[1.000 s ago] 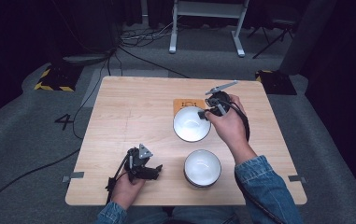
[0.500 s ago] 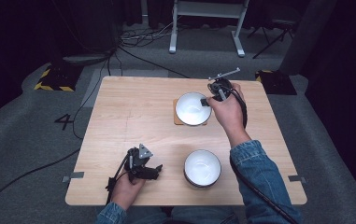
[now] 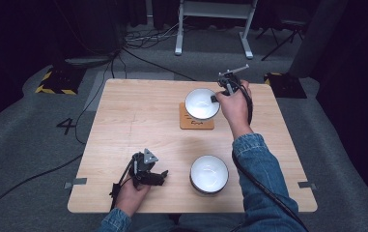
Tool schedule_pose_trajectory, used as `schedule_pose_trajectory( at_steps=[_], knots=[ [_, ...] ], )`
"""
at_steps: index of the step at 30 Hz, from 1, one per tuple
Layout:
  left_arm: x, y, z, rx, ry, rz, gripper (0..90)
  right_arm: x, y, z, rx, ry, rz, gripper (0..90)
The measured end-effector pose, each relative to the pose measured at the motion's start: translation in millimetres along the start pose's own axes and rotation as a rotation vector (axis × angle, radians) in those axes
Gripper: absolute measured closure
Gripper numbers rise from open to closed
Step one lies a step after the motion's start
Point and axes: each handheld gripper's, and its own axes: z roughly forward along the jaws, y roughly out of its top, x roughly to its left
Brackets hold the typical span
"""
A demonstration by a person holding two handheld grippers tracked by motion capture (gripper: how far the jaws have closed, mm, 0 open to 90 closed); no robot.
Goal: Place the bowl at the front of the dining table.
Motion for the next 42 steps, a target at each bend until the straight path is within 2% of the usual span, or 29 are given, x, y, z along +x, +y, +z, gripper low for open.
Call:
schedule_pose_trajectory(
  at_steps=[6,13,18,25,31,37,42],
  knots=[
    [0.0,0.0,0.0,0.002,-0.002,0.001,13.5,-7.9,11.6,13.5,0.011,-0.012,0.055,83.0],
    [-0.2,-0.1,0.3,0.001,-0.007,-0.002,13.5,-11.3,22.5,25.8,0.013,-0.023,0.076,83.0],
    [-0.1,-0.1,0.3,0.001,-0.008,-0.001,13.5,-14.8,27.1,34.7,0.025,-0.037,0.115,83.0],
    [0.1,0.0,0.0,0.001,-0.003,0.003,13.4,-22.9,27.6,51.0,0.041,-0.051,0.179,83.1],
    [0.0,0.0,-0.1,0.001,0.003,0.001,13.5,-28.8,26.6,64.5,0.036,-0.072,0.197,83.3],
    [-0.2,-0.1,0.2,0.0,-0.006,-0.003,13.5,-34.2,22.7,84.7,0.049,-0.065,0.213,83.2],
    [-0.1,0.0,0.1,0.0,-0.007,-0.004,13.5,-37.4,19.2,94.6,0.057,-0.062,0.237,83.2]
  ],
)
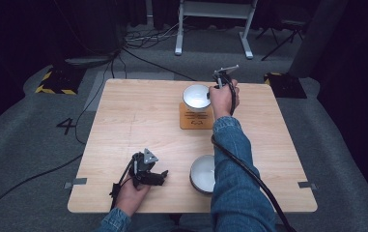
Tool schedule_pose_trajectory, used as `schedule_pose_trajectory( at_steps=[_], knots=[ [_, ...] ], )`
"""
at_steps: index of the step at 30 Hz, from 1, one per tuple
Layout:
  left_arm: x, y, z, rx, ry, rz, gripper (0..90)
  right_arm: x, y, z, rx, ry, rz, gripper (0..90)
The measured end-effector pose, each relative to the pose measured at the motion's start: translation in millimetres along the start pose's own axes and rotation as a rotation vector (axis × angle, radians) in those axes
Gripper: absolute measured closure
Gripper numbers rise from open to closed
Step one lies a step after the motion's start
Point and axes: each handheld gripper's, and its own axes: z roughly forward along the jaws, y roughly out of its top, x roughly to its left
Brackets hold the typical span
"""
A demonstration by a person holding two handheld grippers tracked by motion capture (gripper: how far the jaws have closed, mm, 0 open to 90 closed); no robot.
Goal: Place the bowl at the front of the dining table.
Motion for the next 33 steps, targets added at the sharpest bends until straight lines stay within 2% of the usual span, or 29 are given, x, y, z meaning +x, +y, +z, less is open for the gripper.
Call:
schedule_pose_trajectory(
  at_steps=[10,13,22,33],
  knots=[
    [-0.2,0.0,0.0,-0.004,0.002,-0.004,13.5,-5.5,-11.3,23.7,0.035,0.008,0.025,83.2],
    [-0.1,0.1,-0.2,-0.004,0.007,-0.002,13.4,-7.5,-14.9,30.6,0.05,-0.003,0.026,83.2],
    [-0.2,0.1,0.0,-0.005,0.005,-0.003,13.5,-9.6,-17.3,34.9,0.057,0.001,0.041,83.2],
    [-0.1,0.1,-0.1,-0.005,0.004,-0.003,13.4,-11.3,-21.1,38.8,0.073,-0.007,0.032,83.3]
  ],
)
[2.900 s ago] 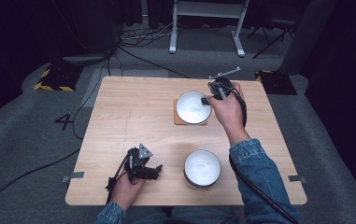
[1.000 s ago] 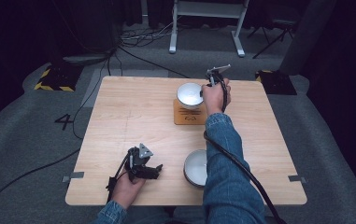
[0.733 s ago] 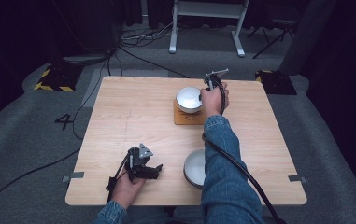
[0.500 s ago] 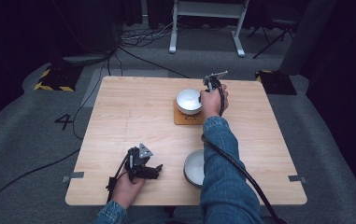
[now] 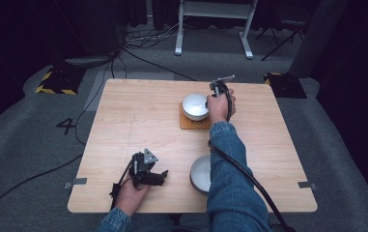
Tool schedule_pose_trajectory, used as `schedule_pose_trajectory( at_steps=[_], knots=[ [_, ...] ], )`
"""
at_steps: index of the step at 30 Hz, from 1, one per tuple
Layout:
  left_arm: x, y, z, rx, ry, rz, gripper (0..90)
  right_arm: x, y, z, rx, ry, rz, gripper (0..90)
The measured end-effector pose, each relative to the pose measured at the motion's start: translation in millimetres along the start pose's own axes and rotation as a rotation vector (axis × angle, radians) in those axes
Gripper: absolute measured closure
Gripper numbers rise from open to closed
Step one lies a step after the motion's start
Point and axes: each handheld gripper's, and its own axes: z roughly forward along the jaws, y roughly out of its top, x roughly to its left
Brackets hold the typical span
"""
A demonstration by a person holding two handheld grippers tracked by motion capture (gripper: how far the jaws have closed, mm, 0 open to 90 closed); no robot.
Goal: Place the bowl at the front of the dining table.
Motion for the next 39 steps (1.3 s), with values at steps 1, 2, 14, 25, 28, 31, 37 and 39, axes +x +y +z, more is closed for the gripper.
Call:
schedule_pose_trajectory(
  at_steps=[1,2,14,25,28,31,37,39],
  knots=[
    [0.0,0.0,0.0,0.0,0.0,0.0,13.4,-0.7,-0.3,0.3,0.001,0.003,0.001,83.3],
    [0.0,0.0,0.0,0.0,0.0,0.0,13.5,-1.0,-0.4,0.4,0.002,0.0,0.002,83.4],
    [0.0,0.7,0.3,0.001,-0.001,0.0,13.5,-7.0,2.0,-6.4,-0.081,0.033,0.011,53.1],
    [0.5,0.8,0.1,0.009,-0.003,0.008,13.4,14.4,15.7,-46.5,-0.119,0.05,-0.217,49.5],
    [0.4,0.7,0.5,0.005,-0.003,0.007,13.5,19.4,17.0,-60.9,-0.128,0.041,-0.282,48.6],
    [-0.3,0.3,0.9,0.01,-0.018,-0.006,13.5,22.1,15.7,-77.3,-0.142,0.057,-0.321,47.4],
    [-0.4,0.3,0.8,0.009,-0.016,-0.007,13.5,19.0,6.4,-99.5,-0.153,0.076,-0.372,46.9],
    [-0.5,0.2,0.8,0.009,-0.016,-0.007,13.5,16.8,2.1,-106.8,-0.165,0.091,-0.389,46.8]
  ],
)
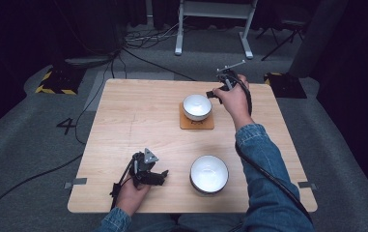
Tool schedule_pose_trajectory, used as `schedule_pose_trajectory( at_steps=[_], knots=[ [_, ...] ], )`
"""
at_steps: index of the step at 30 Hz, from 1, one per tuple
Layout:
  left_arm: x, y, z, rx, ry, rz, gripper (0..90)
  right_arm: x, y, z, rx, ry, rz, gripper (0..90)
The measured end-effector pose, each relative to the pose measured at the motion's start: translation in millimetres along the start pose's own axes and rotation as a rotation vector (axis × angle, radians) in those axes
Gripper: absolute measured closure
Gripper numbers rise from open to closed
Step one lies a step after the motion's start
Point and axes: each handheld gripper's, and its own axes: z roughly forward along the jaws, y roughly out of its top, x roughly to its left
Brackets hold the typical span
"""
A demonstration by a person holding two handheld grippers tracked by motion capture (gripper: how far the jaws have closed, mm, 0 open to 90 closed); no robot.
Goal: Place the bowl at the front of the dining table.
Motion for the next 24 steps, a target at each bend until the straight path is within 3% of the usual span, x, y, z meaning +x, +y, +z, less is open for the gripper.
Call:
schedule_pose_trajectory(
  at_steps=[8,24],
  knots=[
    [0.0,0.2,-0.3,0.003,0.002,0.0,13.5,-3.1,-13.3,-26.4,-0.018,0.04,-0.028,46.4],
    [0.5,0.4,-0.7,-0.007,0.017,0.01,13.5,-20.1,-51.6,-74.3,-0.041,0.011,-0.017,46.4]
  ],
)
